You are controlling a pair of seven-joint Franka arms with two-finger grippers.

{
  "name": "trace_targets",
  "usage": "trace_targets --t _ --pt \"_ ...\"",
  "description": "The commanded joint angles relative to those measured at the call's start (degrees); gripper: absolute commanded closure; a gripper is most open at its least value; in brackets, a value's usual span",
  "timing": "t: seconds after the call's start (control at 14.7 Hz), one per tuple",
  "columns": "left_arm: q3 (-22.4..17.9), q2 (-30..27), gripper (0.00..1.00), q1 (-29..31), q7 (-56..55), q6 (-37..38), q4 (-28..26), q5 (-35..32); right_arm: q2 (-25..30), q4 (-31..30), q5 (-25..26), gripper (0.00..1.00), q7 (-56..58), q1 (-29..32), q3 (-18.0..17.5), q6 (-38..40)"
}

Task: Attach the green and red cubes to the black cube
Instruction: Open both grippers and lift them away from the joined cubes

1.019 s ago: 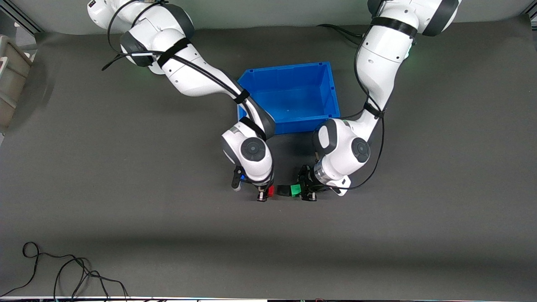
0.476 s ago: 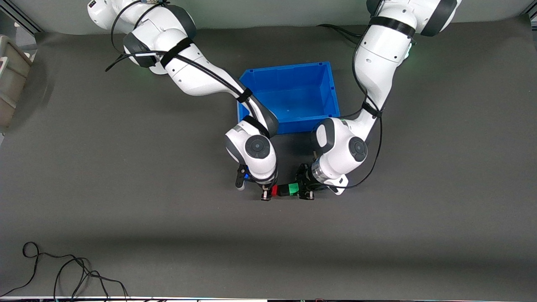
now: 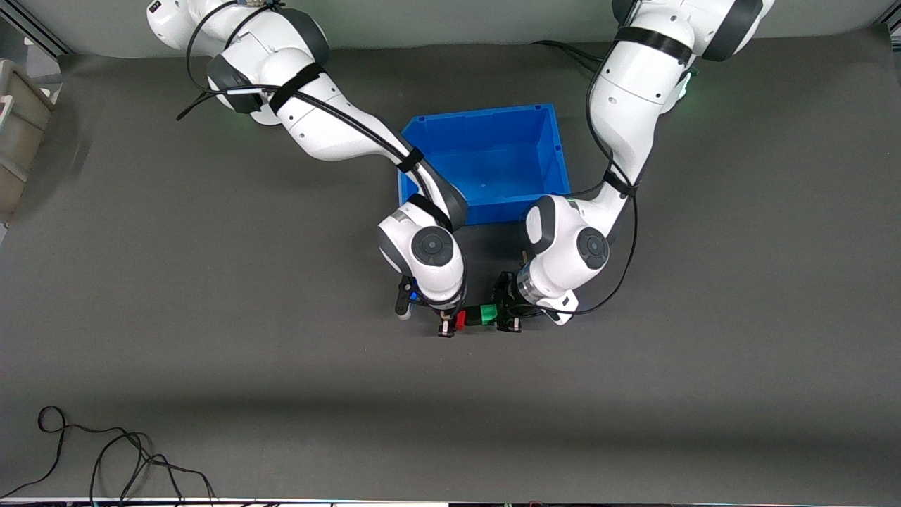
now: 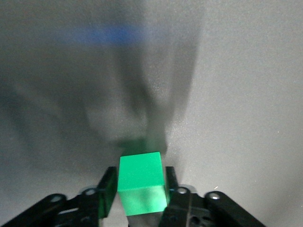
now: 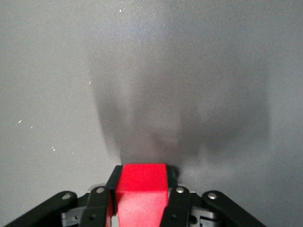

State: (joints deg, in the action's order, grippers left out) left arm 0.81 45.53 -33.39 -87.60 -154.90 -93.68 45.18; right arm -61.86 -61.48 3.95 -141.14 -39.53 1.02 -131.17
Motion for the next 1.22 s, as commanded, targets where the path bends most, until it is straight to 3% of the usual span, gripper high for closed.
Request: trace_targets --t 0.0,0.14,0.2,0.48,0.68,0.95,1.16 --pt "-0.5 0.7 0.00 -0.7 -0.4 0.4 1.6 -0.6 -1.4 2.9 1.3 0.98 -1.6 -0.2 -0.1 1.4" --pt "-0.6 0.2 0.00 -0.4 -0.5 0.8 1.5 -1.2 -1.3 2.9 1.4 0.43 -0.8 -0.2 0.0 1.4" --pt "-0.7 0.1 0.00 -0.1 -0.5 0.8 1.2 -1.1 -1.3 2.9 1.5 0.00 1.2 -0.4 0.0 1.4" --pt "-4.0 -1.8 0.00 0.5 -0.5 5.6 0.9 -1.8 -0.6 2.8 1.3 0.00 5.3 0.0 -0.1 1.4" --pt "-7.9 -5.0 0.00 2.2 1.4 13.7 0.8 -2.0 4.1 2.2 0.6 0.00 9.9 1.7 -0.1 3.1" --pt "-11.1 -11.6 0.00 7.2 14.7 22.9 -4.6 -2.8 14.9 2.2 -7.8 0.00 28.7 7.3 -1.0 18.8" --pt "-13.5 -17.0 0.00 12.4 22.4 30.2 -7.7 -10.3 24.0 2.2 -8.9 0.00 43.0 11.6 -1.0 34.7"
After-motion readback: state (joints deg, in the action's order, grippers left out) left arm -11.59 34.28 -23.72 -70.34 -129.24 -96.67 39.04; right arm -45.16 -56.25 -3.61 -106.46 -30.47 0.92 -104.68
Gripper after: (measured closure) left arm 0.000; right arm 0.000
